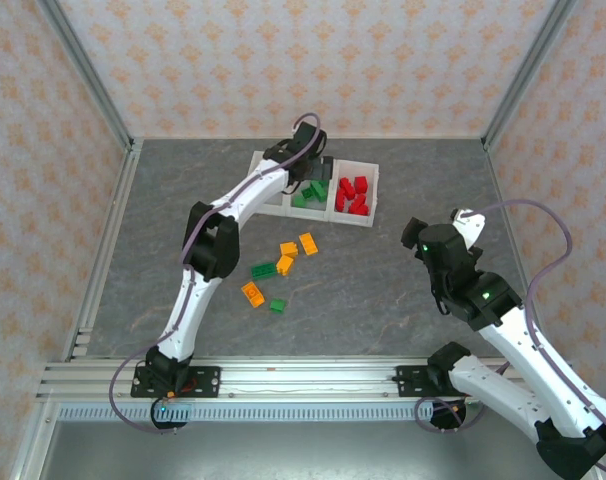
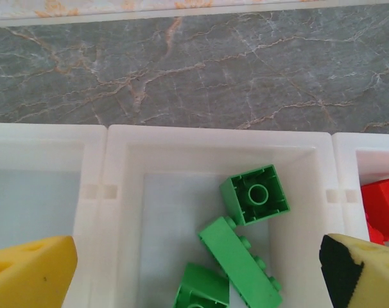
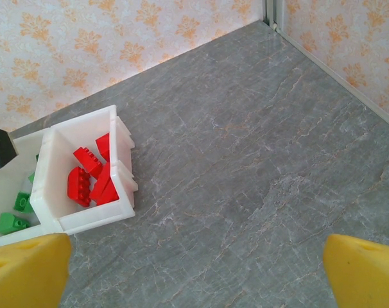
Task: Sort the legos into containers by color
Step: Place the lego in the container, then pick up the lego from the center of the table.
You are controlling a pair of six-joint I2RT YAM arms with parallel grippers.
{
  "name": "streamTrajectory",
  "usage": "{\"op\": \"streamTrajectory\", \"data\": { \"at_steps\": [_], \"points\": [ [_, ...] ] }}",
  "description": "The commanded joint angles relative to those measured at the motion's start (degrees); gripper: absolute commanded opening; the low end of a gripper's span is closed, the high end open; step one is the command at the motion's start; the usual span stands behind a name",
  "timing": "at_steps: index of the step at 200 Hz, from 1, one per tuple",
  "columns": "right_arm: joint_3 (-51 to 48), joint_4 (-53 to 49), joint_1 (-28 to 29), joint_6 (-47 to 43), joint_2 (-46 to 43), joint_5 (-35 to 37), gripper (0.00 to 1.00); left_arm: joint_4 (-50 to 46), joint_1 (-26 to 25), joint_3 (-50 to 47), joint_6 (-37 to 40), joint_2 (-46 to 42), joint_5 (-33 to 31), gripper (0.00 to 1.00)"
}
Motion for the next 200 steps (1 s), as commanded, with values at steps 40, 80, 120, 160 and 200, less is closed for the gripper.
{"op": "streamTrajectory", "data": {
  "at_steps": [40, 80, 120, 160, 200],
  "points": [
    [1.25, 0.59, -0.23, 1.14, -0.67, -1.82, 1.00, -0.17, -0.45, -15.03, 0.02, -20.46, -3.45, 0.99],
    [2.23, 2.64, -0.22, -1.10, 2.97, -11.72, 1.00, 4.90, -0.49, -36.93, -4.43, -36.52, -3.81, 0.99],
    [4.29, 5.12, -0.21, -5.56, 14.66, -25.99, 1.00, 8.43, -0.48, -54.91, -6.00, -51.69, -2.03, 0.99],
    [8.72, 6.09, 3.45, -9.41, 29.45, -30.36, 1.00, 6.24, -0.22, -64.87, -5.77, -64.46, -1.80, 1.00],
    [14.81, 8.44, 7.06, -12.32, 41.82, -29.36, 0.95, 6.99, 0.74, -73.79, -5.62, -78.38, -2.94, 0.99]
  ]
}}
